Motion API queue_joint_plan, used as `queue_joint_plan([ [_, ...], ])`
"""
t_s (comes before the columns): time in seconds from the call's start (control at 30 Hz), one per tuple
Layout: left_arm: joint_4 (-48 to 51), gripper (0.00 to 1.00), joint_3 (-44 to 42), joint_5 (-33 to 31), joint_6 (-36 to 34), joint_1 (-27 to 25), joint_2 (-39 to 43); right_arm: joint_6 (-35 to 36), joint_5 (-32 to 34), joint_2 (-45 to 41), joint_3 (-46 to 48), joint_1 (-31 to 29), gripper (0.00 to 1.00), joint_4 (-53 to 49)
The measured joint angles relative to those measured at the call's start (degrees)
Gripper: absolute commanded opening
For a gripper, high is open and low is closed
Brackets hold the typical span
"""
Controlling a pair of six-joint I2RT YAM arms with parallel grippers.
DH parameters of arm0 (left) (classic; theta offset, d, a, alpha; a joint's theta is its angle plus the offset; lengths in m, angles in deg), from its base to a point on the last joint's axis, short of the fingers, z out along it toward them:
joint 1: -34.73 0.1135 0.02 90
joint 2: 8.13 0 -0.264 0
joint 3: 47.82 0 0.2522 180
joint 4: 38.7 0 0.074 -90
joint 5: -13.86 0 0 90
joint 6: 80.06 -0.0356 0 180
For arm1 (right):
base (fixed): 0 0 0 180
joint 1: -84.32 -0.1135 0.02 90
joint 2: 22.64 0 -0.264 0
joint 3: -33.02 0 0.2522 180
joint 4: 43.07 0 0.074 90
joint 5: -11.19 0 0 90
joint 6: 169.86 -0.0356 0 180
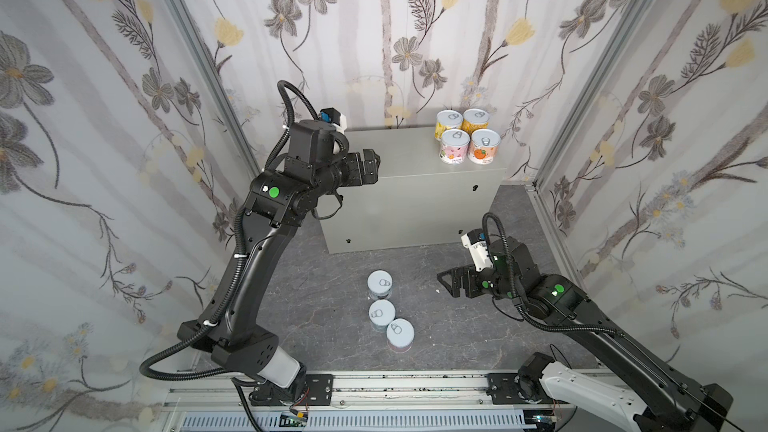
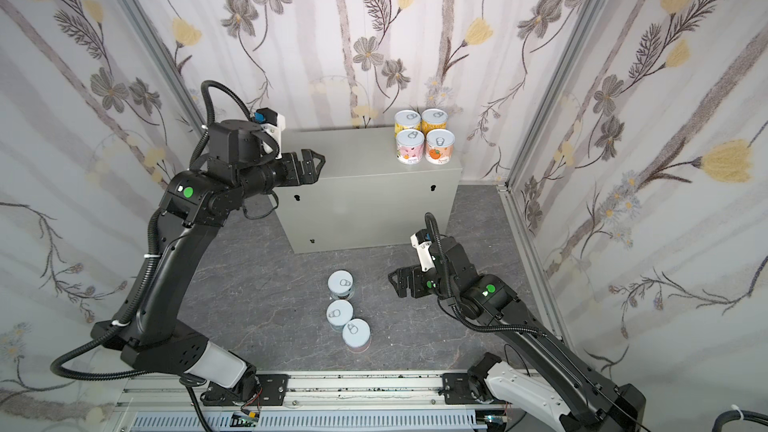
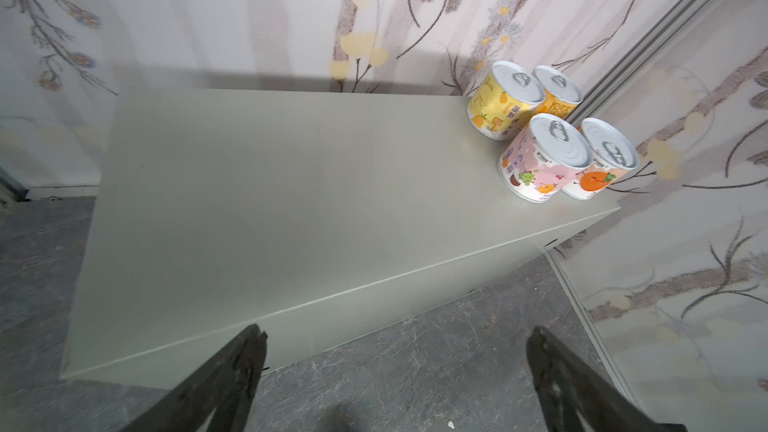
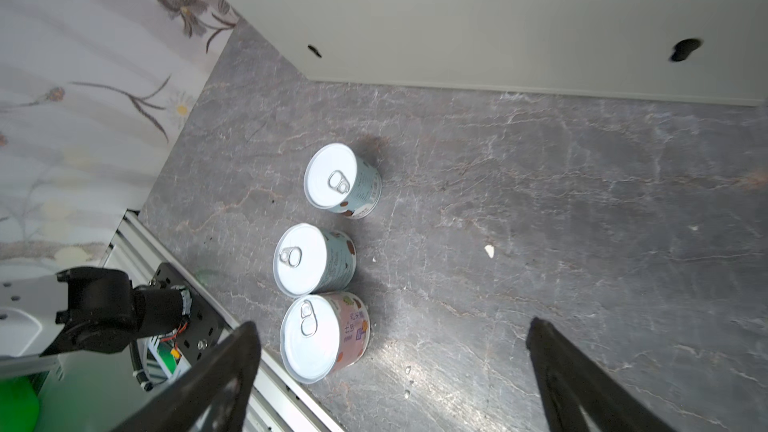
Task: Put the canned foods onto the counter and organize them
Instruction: 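Reach the right gripper down to the floor cans while the left arm withdraws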
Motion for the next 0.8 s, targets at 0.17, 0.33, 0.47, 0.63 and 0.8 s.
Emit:
queue_joint_plan([
  [0.17,-0.02,1.00,-9.70,-2.95,1.31,0.00,8.48,-1.57,2.60,3.93,1.81,-10.91,1.00,2.29],
  [0.33,-0.11,1.00,-16.83,-4.04,3.28,0.00,16.24,-1.95,4.04,10.23,1.77,-18.78,1.00,4.20],
  [0.47,-0.04,1.00,-18.95,-4.24,4.52,0.00,20.02,-2.05,4.44,14.43,1.03,-23.52,1.00,4.13],
  [0.63,0.11,1.00,-19.19,-4.11,5.42,-0.02,20.68,-1.40,4.35,19.87,-0.13,-27.30,1.00,3.58],
  [0.8,0.11,1.00,-19.15,-3.65,5.92,-0.02,20.65,-0.17,6.54,24.28,0.26,-29.88,1.00,3.56],
])
